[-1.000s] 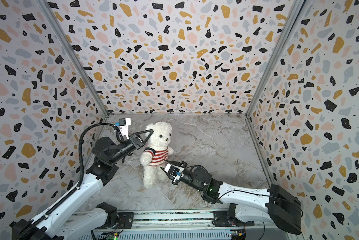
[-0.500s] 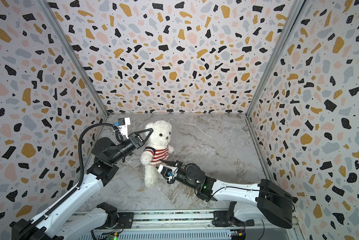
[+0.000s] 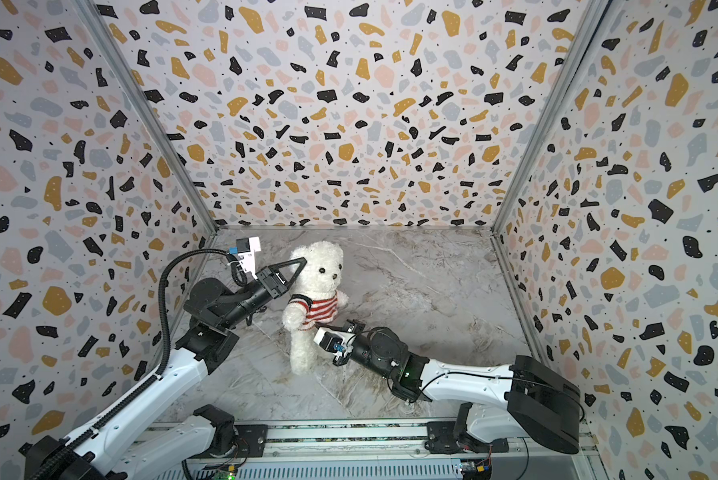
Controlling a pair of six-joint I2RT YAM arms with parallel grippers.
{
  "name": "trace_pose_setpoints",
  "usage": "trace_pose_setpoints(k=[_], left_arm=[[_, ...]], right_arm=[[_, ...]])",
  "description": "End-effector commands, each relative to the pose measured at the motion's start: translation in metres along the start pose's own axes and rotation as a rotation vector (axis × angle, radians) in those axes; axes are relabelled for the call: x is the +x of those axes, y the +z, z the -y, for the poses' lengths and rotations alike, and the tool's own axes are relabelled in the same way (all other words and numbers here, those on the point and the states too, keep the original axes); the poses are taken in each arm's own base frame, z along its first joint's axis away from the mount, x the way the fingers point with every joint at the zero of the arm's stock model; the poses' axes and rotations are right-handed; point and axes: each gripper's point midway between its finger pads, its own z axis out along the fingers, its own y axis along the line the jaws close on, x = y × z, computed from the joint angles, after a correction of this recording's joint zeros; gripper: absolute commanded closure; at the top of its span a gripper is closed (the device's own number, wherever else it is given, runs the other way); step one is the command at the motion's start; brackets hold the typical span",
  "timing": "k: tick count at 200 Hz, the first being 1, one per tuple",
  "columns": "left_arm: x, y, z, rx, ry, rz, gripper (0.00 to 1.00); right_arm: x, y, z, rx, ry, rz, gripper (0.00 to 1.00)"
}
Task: Dress the teddy bear
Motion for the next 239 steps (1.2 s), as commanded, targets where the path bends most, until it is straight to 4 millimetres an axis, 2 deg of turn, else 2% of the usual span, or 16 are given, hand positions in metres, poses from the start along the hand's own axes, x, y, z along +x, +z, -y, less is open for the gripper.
trace_pose_setpoints(k=[1,64,105,134,163,181,205,239], left_arm=[[-0.008,-0.004,0.018,0.068,0.039,0.043,1.0],[0.012,-0.003,-0.017,0.028,0.04,0.02,1.0],[0.015,-0.002,-0.016,0.064,0.019,0.014,1.0],[0.016,-0.003,-0.012,0.071,0.024,0.001,1.0],[0.024,-0.005,-0.015,0.046,0.046,-0.037,1.0],[0.031,-0.005,-0.012,0.057,0.06,-0.085,1.0],[0.034,-0.003,-0.006,0.064,0.085,-0.128,1.0],[0.035,-0.005,0.005,0.1,0.065,-0.148,1.0]], right_arm=[[-0.008,-0.004,0.006,0.029,0.012,0.026,0.99],[0.033,-0.021,-0.035,-0.135,0.043,-0.061,1.0],[0.047,-0.021,-0.053,-0.203,0.067,-0.087,1.0],[0.039,-0.022,-0.042,-0.156,0.092,-0.064,1.0],[0.035,-0.041,-0.025,-0.07,0.145,-0.047,0.76],[0.04,-0.058,-0.02,-0.018,0.188,-0.05,0.69],[0.062,-0.08,-0.014,0.056,0.209,-0.079,0.64],[0.07,-0.081,-0.006,0.086,0.17,-0.106,0.6]])
